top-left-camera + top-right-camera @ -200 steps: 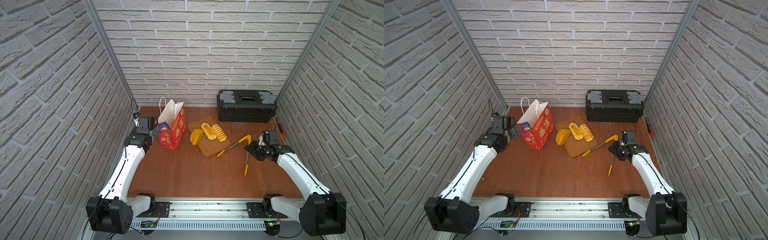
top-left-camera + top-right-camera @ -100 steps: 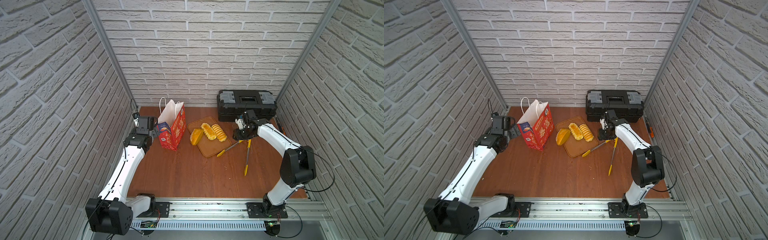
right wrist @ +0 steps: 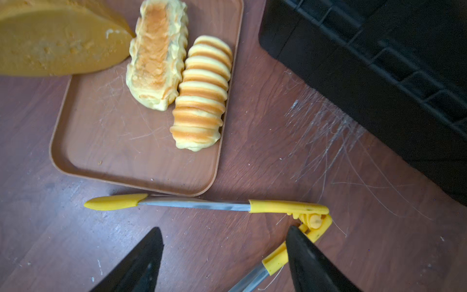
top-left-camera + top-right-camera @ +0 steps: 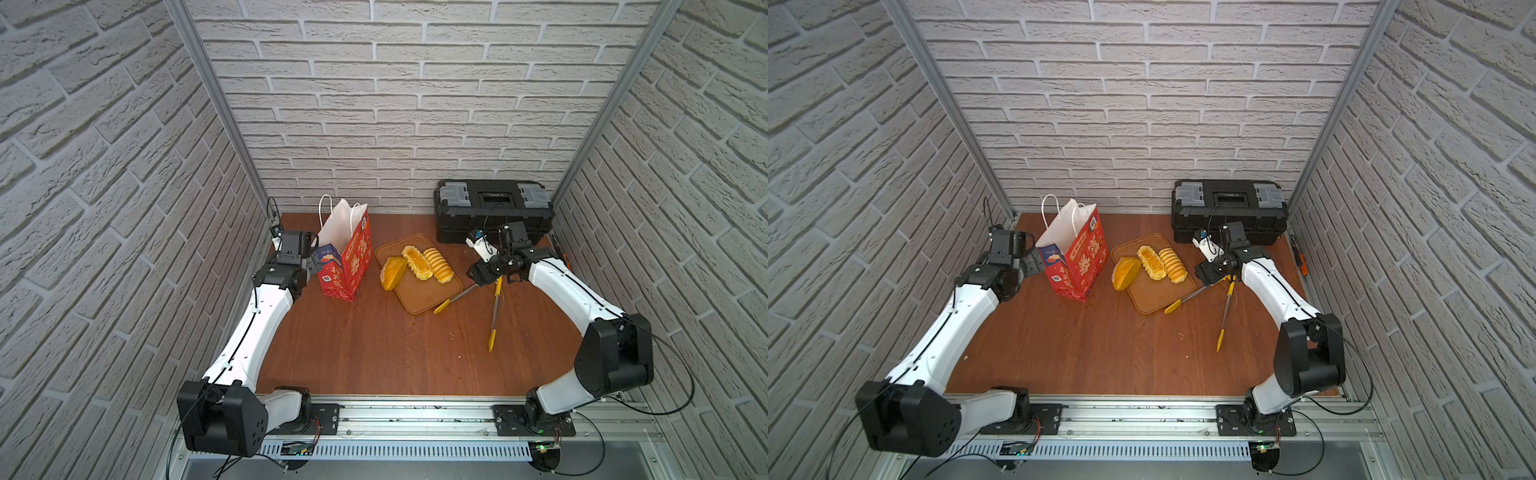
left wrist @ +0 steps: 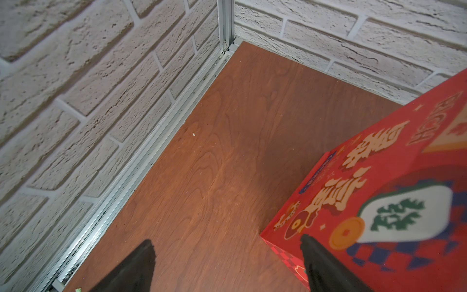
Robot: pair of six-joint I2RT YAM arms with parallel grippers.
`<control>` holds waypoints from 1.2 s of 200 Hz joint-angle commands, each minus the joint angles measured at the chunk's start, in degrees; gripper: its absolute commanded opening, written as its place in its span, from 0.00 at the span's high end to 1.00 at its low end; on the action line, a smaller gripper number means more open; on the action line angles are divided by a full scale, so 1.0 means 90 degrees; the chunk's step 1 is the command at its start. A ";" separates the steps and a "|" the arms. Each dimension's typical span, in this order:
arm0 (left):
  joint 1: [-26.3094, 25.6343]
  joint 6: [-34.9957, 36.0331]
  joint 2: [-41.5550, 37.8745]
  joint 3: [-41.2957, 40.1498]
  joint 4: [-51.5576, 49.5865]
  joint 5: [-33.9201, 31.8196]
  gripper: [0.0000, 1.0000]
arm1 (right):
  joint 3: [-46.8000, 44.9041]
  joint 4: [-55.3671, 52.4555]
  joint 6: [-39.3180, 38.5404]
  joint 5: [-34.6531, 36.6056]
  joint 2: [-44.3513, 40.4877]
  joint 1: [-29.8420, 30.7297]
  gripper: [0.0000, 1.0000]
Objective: Pack bread into a paper bag
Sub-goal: Pick up the clamp from the center of the board.
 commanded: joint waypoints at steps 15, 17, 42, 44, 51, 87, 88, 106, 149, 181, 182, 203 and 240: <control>0.0002 0.0063 0.0063 0.0272 0.0259 0.0036 0.08 | 0.0006 0.0156 -0.1264 -0.0538 0.0202 -0.0022 0.23; 0.0002 0.0059 0.0066 0.0274 0.0259 0.0041 0.08 | -0.0060 0.0205 -0.1306 -0.0541 0.0176 -0.0025 0.23; 0.0004 0.0033 0.0108 0.0268 0.0298 0.0040 0.07 | -0.0601 0.0943 -0.1874 -0.0613 -0.0190 -0.0009 0.22; 0.0007 0.0029 0.0121 0.0263 0.0298 0.0039 0.08 | -0.0613 0.0929 -0.1905 -0.0636 -0.0200 -0.0010 0.22; 0.0017 0.0019 0.0144 0.0268 0.0288 0.0045 0.07 | -0.0605 0.0832 -0.2053 -0.0665 -0.0207 -0.0007 0.22; 0.0012 -0.0001 0.0217 0.0263 0.0259 0.0055 0.08 | -0.0412 0.0194 -0.2553 -0.0850 0.0197 0.0000 0.26; 0.0012 -0.0001 0.0220 0.0266 0.0259 0.0049 0.07 | -0.0412 0.0201 -0.2556 -0.0843 0.0215 0.0000 0.26; 0.0012 0.0030 0.0210 0.0280 0.0242 0.0048 0.08 | -0.0371 0.0242 -0.2627 -0.0798 0.0483 0.0021 0.27; 0.0037 0.0029 0.0164 0.0249 0.0230 0.0039 0.08 | -0.0093 -0.0021 -0.2781 -0.0356 0.1075 0.0105 0.32; 0.0048 0.0027 0.0165 0.0228 0.0181 0.0026 0.08 | -0.0123 0.0007 -0.2811 -0.0296 0.1271 0.0144 0.36; 0.0050 0.0027 0.0160 0.0228 0.0181 0.0024 0.08 | -0.0131 0.0015 -0.2812 -0.0297 0.1274 0.0145 0.36; 0.0070 0.0049 0.0116 0.0228 0.0153 0.0012 0.07 | -0.0157 0.0104 -0.2818 -0.0125 0.1452 0.0202 0.39; 0.0119 0.0068 0.0047 0.0210 0.0130 -0.0001 0.07 | -0.0080 0.0084 -0.2883 0.0225 0.1885 0.0306 0.47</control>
